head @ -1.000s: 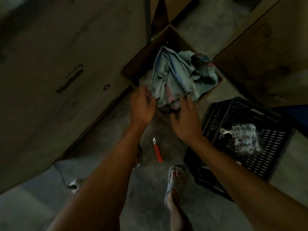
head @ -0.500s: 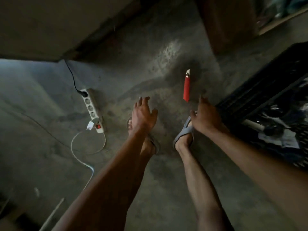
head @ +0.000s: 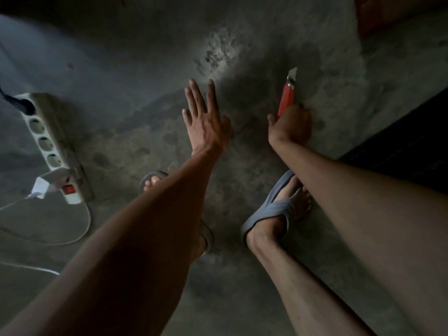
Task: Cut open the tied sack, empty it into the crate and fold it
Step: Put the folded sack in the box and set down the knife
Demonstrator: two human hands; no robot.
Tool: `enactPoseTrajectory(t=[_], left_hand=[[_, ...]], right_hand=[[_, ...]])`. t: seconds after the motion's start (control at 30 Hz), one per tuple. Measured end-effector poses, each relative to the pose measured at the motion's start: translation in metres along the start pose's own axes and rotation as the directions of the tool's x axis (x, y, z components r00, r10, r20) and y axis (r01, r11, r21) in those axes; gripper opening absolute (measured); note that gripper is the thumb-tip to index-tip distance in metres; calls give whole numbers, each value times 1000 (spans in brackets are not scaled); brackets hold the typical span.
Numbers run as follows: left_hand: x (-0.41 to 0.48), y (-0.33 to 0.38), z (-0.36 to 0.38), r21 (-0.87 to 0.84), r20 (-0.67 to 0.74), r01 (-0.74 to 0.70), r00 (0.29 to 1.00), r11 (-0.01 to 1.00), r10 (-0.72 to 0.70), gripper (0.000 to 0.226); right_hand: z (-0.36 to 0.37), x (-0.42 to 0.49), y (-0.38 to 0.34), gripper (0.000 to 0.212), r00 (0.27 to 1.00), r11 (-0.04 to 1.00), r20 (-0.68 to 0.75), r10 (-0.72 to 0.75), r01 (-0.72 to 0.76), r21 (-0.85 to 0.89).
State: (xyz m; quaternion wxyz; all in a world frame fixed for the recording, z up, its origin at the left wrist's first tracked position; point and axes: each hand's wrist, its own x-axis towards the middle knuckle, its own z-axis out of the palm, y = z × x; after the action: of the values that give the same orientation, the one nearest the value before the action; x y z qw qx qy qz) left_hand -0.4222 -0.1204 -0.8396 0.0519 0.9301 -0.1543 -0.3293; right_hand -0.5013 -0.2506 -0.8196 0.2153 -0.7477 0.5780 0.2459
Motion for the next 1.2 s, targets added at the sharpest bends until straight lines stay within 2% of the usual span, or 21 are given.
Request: enactPoseTrajectory(t=[0.13, 0.23, 0.33, 0.5, 0.63, 0.77, 0.9, 1.0, 1.07, 1.17, 1.2], left_hand=[[-1, -15, 4, 7, 2, -79, 997, 997, 79, 92], [-1, -19, -13, 17, 107, -111, 988, 994, 108, 91], [-16, -19, -52, 22, 235, -75, 970, 997, 68, 84], [-97, -3, -182, -25, 304, 26, 952, 999, -17, 84], [-183, 21, -334, -114, 303, 63, 952, 991, -26, 78], [-266, 44, -512, -248, 165, 15, 986, 969, 27, 66], [-326, 50, -658, -369, -116, -103, 991, 924, 64, 52], [-352, 47, -738, -421, -368, -215, 929, 881, 51, 44], [-358, 42, -782, -416, -486, -258, 874, 872, 27, 43], [-349, 31, -830, -432, -563, -251, 825, 866, -42, 45], [-342, 28, -841, -440, -565, -230, 823, 868, -68, 45]], right_hand=[[6, 7, -3, 37, 995, 998, -81, 54, -56, -29], [-13, 1, -2, 34, 995, 996, -50, 89, -90, -17], [-49, -30, -2, 36, 998, 998, 15, 60, -60, -16], [-154, -133, -20, 32, 989, 1000, 146, -18, 16, 18], [-282, -238, -60, 27, 980, 991, 149, -130, 123, 56], [-421, -345, -117, 29, 972, 969, 96, -215, 200, 146], [-530, -428, -187, 33, 956, 906, -11, -295, 283, 315], [-582, -468, -236, 38, 921, 812, -80, -380, 374, 449], [-606, -483, -268, 31, 900, 733, -92, -427, 404, 547], [-640, -491, -321, 11, 872, 619, -78, -482, 403, 674], [-650, -489, -339, 14, 868, 598, -85, -489, 405, 691]])
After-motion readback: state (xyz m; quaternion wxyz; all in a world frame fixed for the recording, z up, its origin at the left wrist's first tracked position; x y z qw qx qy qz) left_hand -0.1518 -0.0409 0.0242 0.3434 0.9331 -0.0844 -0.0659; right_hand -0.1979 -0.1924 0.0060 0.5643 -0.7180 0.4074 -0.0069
